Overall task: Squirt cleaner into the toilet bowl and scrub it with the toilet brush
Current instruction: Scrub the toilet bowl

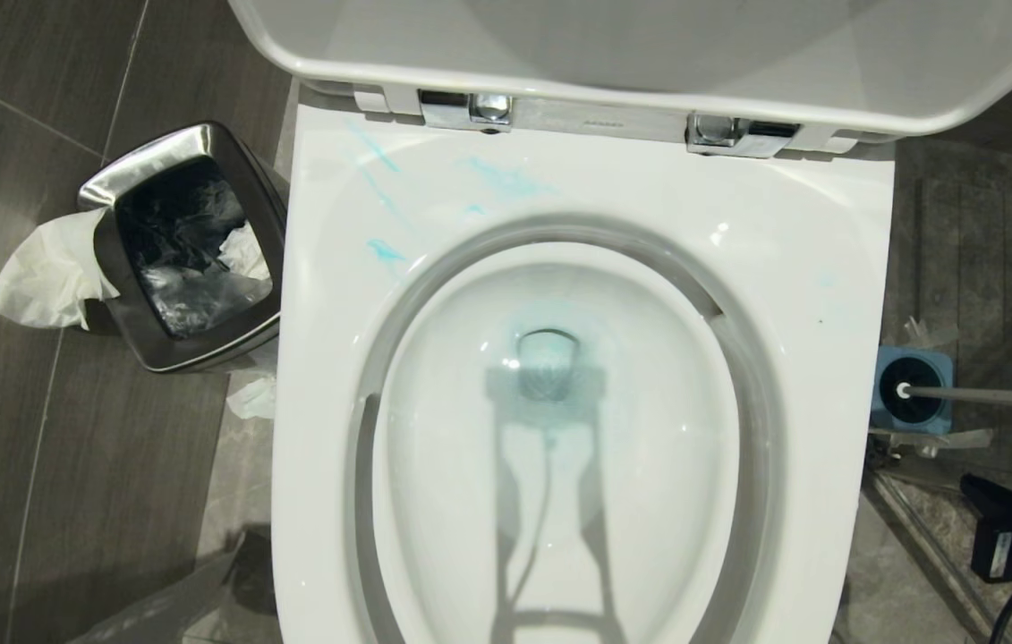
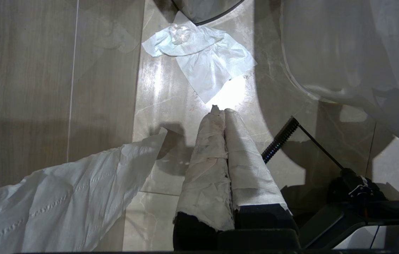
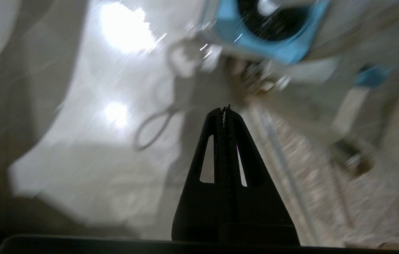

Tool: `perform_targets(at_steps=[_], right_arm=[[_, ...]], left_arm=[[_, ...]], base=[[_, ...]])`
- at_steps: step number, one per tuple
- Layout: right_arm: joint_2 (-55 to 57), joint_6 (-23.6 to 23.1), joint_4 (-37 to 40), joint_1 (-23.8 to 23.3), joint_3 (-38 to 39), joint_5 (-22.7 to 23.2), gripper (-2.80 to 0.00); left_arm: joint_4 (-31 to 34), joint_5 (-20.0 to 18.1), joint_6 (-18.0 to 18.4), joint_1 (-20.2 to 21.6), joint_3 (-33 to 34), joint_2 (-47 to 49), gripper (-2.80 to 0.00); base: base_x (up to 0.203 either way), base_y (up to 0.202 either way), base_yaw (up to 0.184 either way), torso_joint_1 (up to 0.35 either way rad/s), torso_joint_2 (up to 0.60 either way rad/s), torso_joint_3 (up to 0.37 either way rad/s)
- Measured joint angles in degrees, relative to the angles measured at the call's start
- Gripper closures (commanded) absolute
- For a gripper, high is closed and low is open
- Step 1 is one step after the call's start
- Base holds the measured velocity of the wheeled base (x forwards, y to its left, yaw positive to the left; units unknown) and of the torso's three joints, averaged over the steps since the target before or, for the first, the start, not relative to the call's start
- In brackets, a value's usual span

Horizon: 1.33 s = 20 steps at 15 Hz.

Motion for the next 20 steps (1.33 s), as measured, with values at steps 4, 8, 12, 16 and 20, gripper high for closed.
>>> perform_targets(at_steps=[4,8,12,16,20], right_arm=[[6.49,0.05,-14.65,4.64,0.02,-11.65,0.0],[10.64,0.45,-15.7,7.59,0.02,-20.5,0.0],[12.24,1.49,-15.77,8.3,0.02,-21.75,0.0],[11.74,1.7,-15.75,8.49,0.0,-21.75,0.0],[11.04,2.38,-15.75,8.55,0.02,-21.67,0.0]], left_arm=[[0.0,-0.02,-0.02,0.0,0.0,0.0,0.0],[0.0,0.0,0.01,0.0,0.0,0.0,0.0],[0.02,0.02,0.0,0.0,0.0,0.0,0.0],[0.0,0.02,0.02,0.0,0.0,0.0,0.0],[0.02,0.0,0.02,0.0,0.0,0.0,0.0]], base=[[0.0,0.0,0.0,0.0,0.0,0.0],[0.0,0.0,0.0,0.0,0.0,0.0],[0.0,0.0,0.0,0.0,0.0,0.0],[0.0,0.0,0.0,0.0,0.0,0.0],[0.0,0.0,0.0,0.0,0.0,0.0]])
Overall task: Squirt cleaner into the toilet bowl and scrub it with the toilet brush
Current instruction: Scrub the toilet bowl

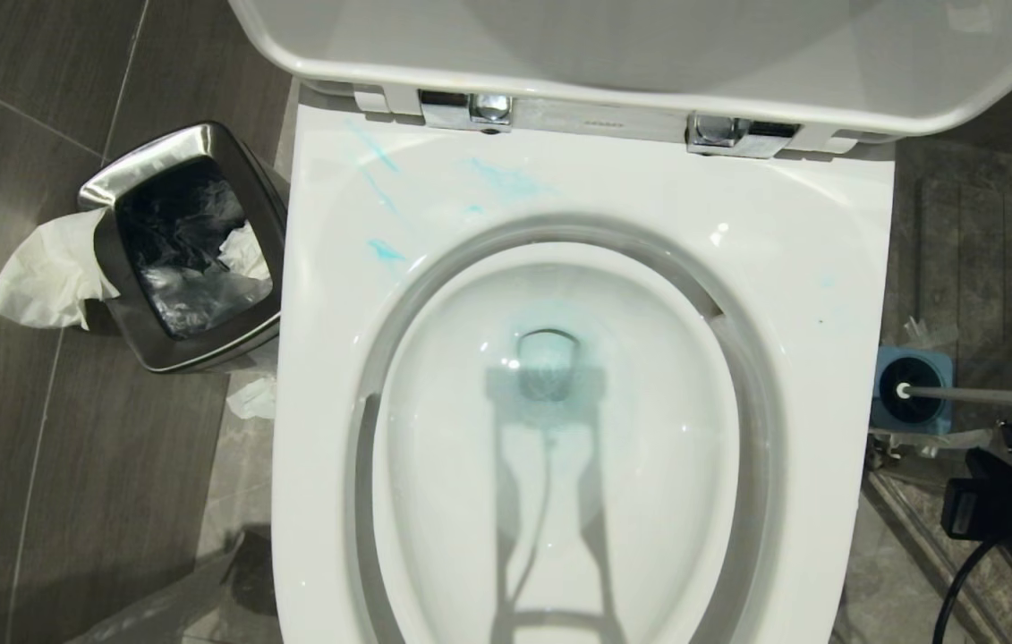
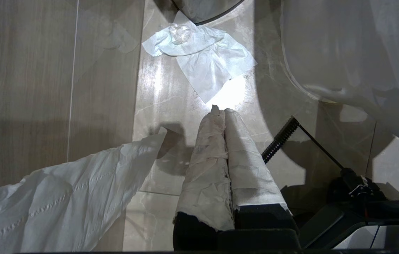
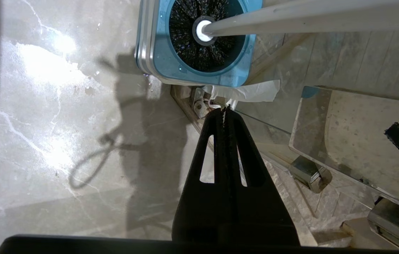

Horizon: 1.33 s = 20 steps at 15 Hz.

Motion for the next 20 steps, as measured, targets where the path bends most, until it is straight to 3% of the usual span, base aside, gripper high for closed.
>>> perform_targets(at_steps=[5,6,7,16,20], right_arm=[[-0.32,0.44,0.0,0.39,-0.02,0.01,0.0],[-0.35,0.38,0.0,0.52,-0.02,0.0,-0.76],[-0.38,0.33,0.0,0.57,-0.02,-0.01,-2.8],[-1.53,1.42,0.0,0.41,-0.72,0.09,-2.8],[-3.58,1.6,-0.01,-1.14,-1.65,2.74,-2.8]], left_arm=[[0.0,0.0,-0.07,0.0,0.0,0.0,0.0],[0.0,0.02,-0.03,0.0,0.0,0.0,0.0],[-0.02,0.02,-0.03,0.0,0.0,0.0,0.0],[-0.02,0.02,-0.02,0.0,0.0,0.0,0.0],[-0.02,0.02,-0.02,0.0,0.0,0.0,0.0]], base=[[0.0,0.0,0.0,0.0,0.0,0.0],[0.0,0.0,0.0,0.0,0.0,0.0],[0.0,0.0,0.0,0.0,0.0,0.0],[0.0,0.0,0.0,0.0,0.0,0.0],[0.0,0.0,0.0,0.0,0.0,0.0]])
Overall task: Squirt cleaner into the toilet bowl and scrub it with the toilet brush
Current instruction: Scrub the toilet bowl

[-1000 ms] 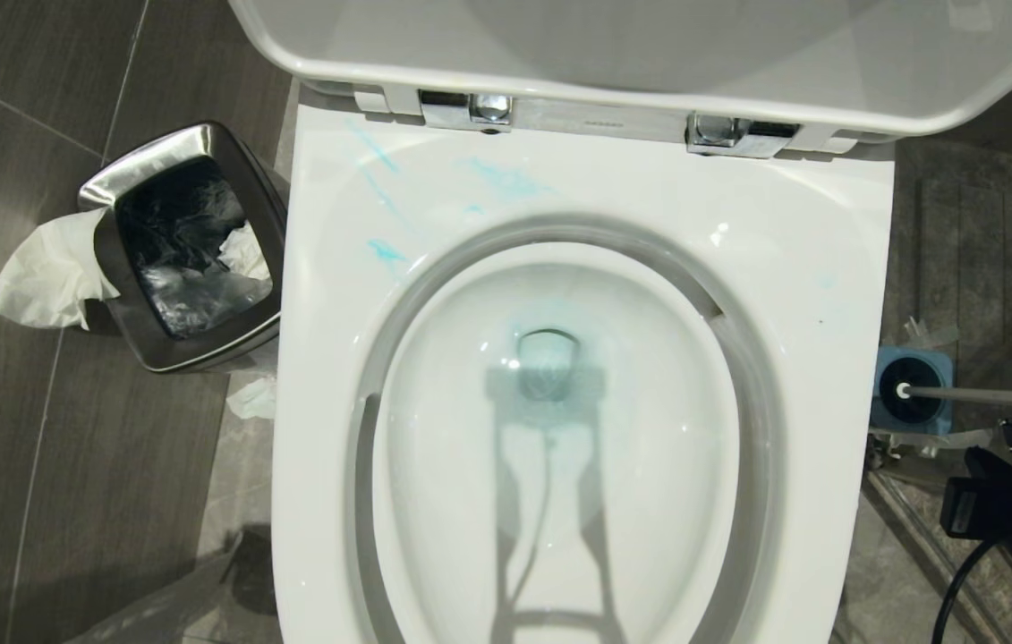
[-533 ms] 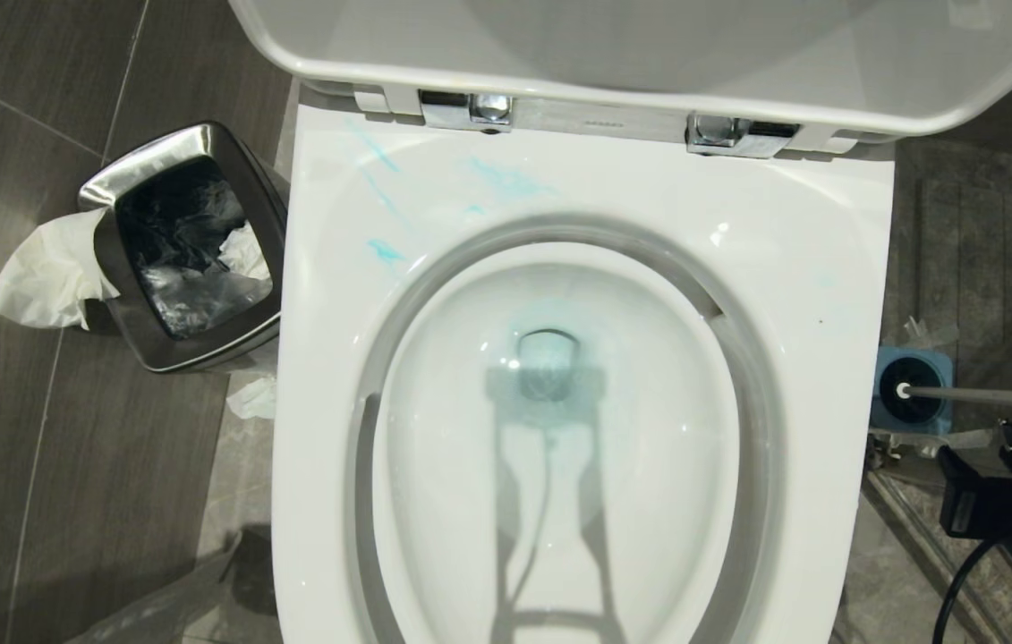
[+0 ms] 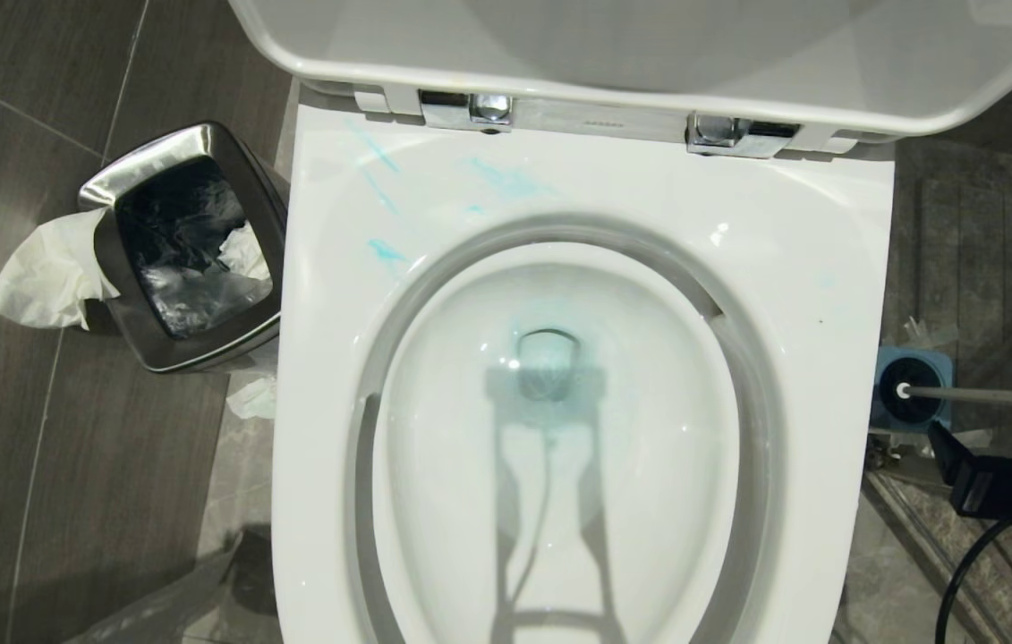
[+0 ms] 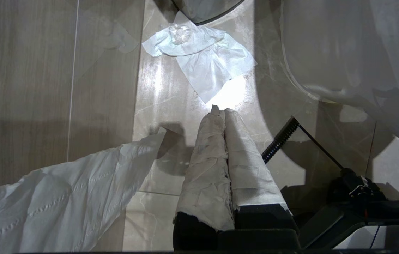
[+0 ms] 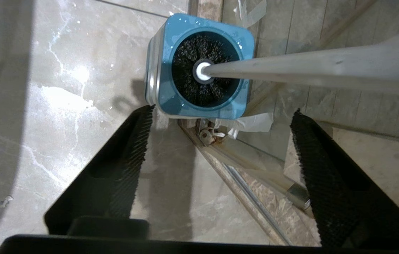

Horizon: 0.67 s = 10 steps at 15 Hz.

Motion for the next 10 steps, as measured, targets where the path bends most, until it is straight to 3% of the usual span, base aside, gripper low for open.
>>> perform_targets(at_steps=[7,10], right_arm=[[-0.94,0.24,0.01,-11.58,-1.11,18.52,-2.8],[-0.42,0.29,-0.01,-13.55,-3.9,23.03,-2.8]], left_arm=[[0.02,-0.02,0.0,0.0,0.0,0.0,0.0],[-0.01,-0.02,0.0,0.0,0.0,0.0,0.0]], base=[[0.0,0.0,0.0,0.0,0.0,0.0],[0.0,0.0,0.0,0.0,0.0,0.0]])
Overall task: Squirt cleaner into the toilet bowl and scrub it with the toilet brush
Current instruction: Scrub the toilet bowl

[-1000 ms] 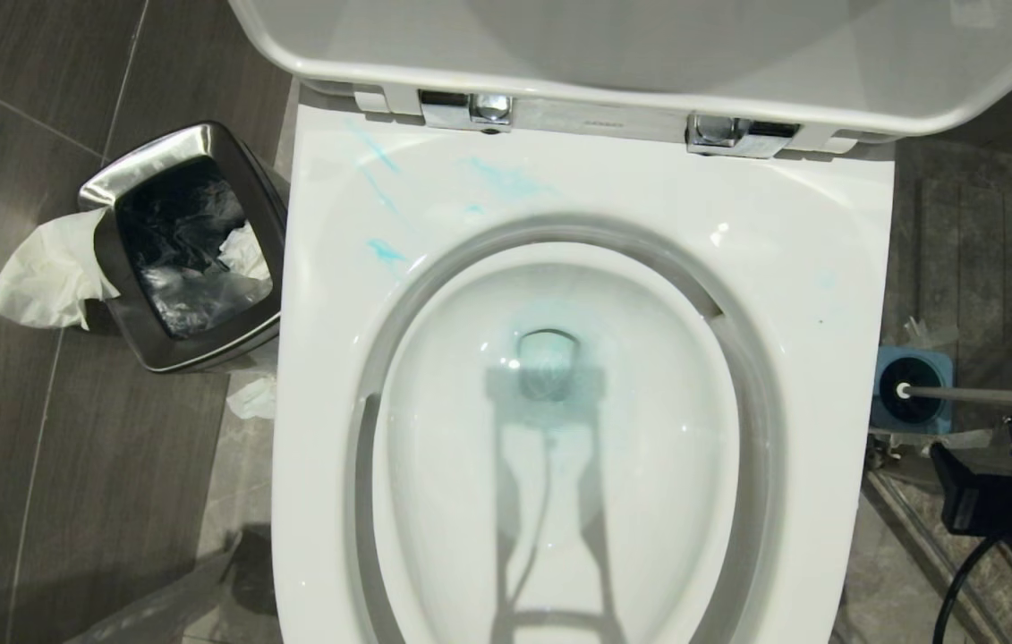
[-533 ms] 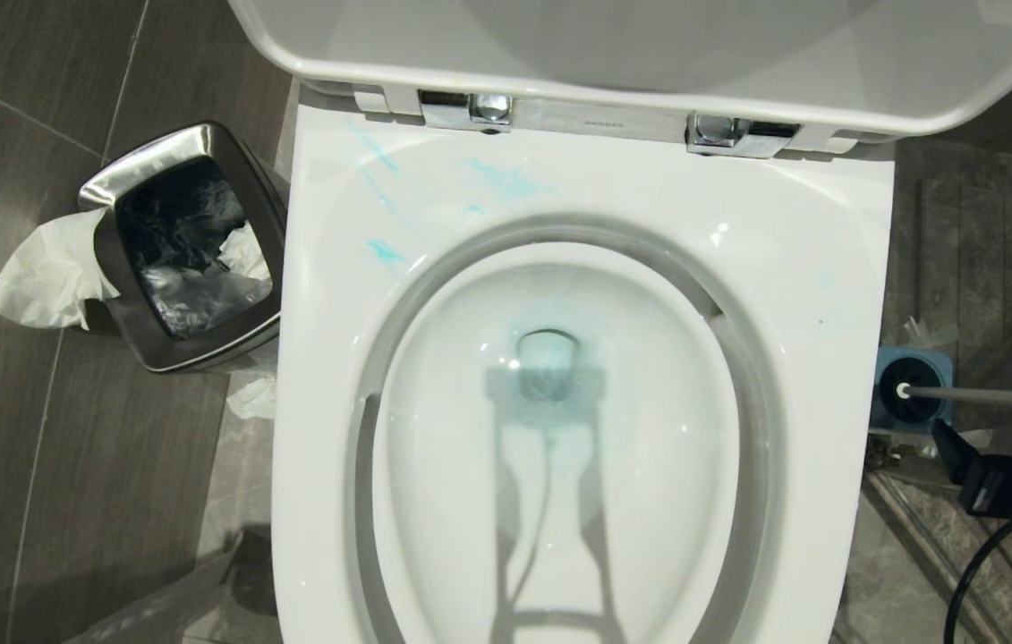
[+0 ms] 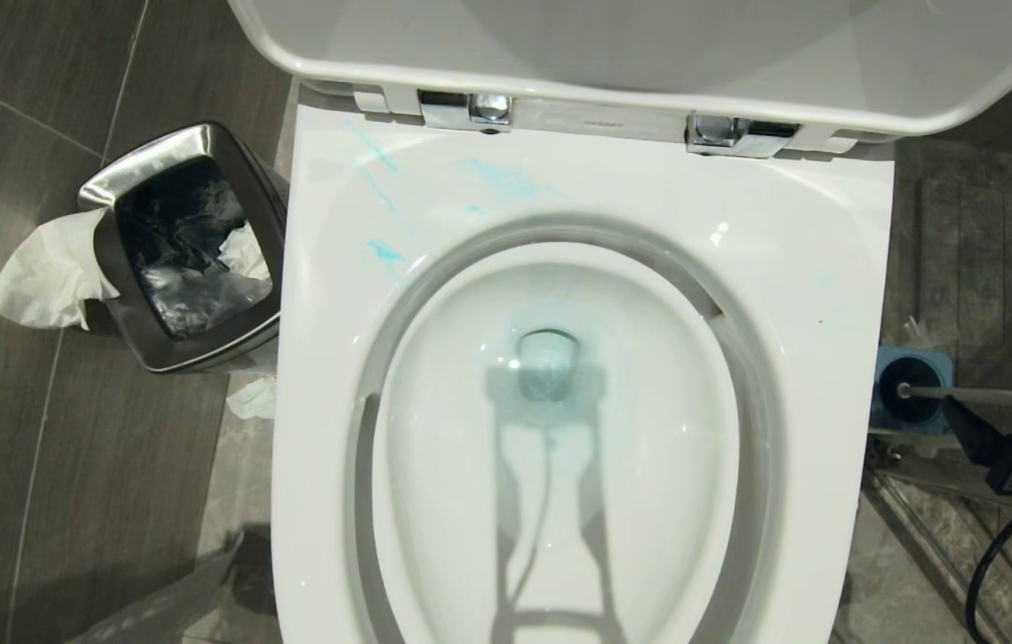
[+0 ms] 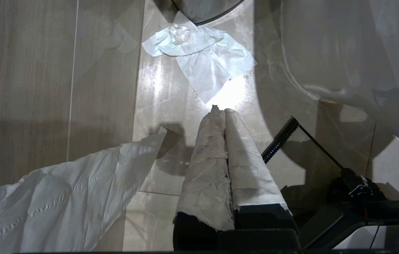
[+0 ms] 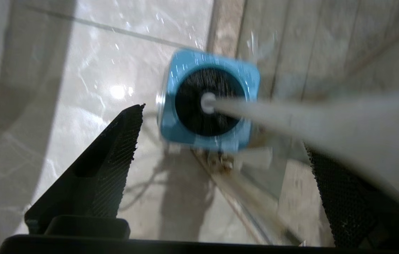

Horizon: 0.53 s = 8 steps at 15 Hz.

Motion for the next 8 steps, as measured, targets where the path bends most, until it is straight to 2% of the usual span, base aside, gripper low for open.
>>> perform_targets(at_steps=[2,8], right_arm=[[0.49,-0.35,0.02,-0.44,-1.47,1.9,-2.8],[2.94,-0.51,0.04,-1.69,-8.11,1.93,-2.8]], left_arm=[[0.01,0.0,-0.02,0.0,0.0,0.0,0.0],[0.0,0.0,0.0,0.0,0.0,0.0,0.0]], base=[[0.0,0.0,0.0,0.0,0.0,0.0],[0.0,0.0,0.0,0.0,0.0,0.0]])
